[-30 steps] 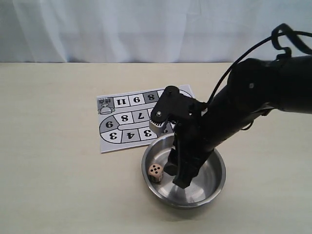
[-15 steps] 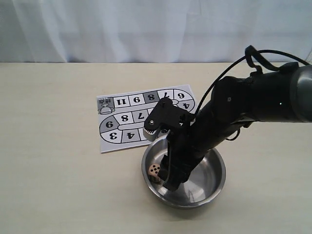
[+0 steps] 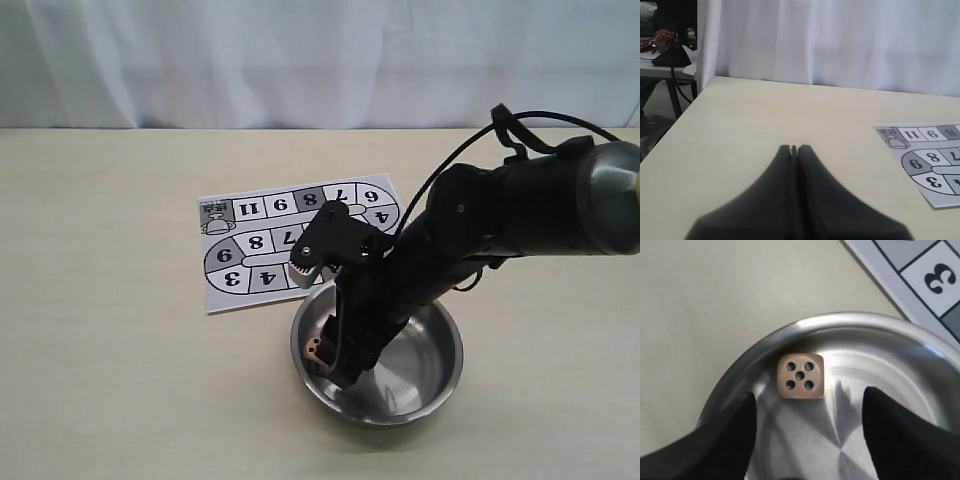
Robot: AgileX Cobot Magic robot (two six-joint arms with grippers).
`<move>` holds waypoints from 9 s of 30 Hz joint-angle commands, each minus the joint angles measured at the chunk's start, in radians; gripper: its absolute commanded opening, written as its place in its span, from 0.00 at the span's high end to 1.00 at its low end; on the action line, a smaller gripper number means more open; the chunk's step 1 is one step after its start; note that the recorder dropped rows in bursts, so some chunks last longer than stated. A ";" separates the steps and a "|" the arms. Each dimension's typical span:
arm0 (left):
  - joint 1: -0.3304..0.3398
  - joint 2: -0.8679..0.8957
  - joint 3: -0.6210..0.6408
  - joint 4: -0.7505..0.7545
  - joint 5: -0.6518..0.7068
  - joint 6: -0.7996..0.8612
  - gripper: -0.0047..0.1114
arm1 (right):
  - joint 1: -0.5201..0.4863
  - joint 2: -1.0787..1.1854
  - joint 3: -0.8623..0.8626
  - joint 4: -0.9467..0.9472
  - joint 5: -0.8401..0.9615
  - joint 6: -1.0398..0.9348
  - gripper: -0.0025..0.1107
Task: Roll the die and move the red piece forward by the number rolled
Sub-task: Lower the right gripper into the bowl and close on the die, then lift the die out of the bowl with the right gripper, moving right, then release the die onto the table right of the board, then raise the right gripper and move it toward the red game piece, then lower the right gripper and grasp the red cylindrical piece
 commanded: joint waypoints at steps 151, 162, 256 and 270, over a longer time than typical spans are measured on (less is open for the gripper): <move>-0.006 -0.001 -0.005 0.000 -0.011 0.000 0.96 | -0.885 0.121 -0.271 0.139 0.189 0.088 0.21; -0.006 -0.001 -0.005 0.000 -0.011 0.000 0.96 | -0.883 0.003 -0.271 0.093 0.412 0.096 0.94; -0.006 -0.001 -0.005 0.000 -0.011 0.000 0.96 | -0.510 0.088 -0.340 0.087 0.356 0.238 0.49; -0.006 -0.001 -0.005 0.002 -0.011 0.000 0.96 | -0.394 0.220 -0.340 0.122 0.023 0.079 0.34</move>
